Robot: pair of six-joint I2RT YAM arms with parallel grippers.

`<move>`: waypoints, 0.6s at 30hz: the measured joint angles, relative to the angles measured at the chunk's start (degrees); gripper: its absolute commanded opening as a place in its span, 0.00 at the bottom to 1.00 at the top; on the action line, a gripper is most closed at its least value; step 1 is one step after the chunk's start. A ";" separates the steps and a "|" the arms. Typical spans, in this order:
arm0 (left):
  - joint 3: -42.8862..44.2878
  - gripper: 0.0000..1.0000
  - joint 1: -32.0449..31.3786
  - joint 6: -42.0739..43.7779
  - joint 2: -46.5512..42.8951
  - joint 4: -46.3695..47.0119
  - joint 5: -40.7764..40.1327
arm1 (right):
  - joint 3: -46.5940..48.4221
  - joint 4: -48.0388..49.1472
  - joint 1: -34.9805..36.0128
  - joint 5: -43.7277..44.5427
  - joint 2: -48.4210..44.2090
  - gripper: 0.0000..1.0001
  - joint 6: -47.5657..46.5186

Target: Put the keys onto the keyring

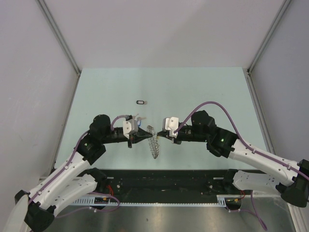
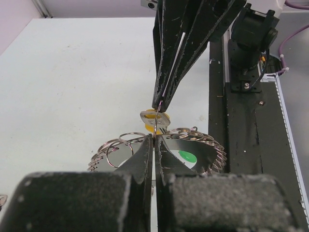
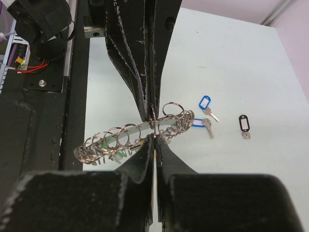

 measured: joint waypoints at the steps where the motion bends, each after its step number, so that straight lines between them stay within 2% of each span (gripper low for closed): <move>1: -0.09 0.00 0.00 0.00 0.02 0.00 0.09 | 0.00 0.02 0.00 0.00 0.00 0.00 0.00; 18: -0.52 0.00 0.00 0.02 0.02 1.36 0.79 | 0.00 0.15 -0.04 -1.53 0.02 0.00 0.00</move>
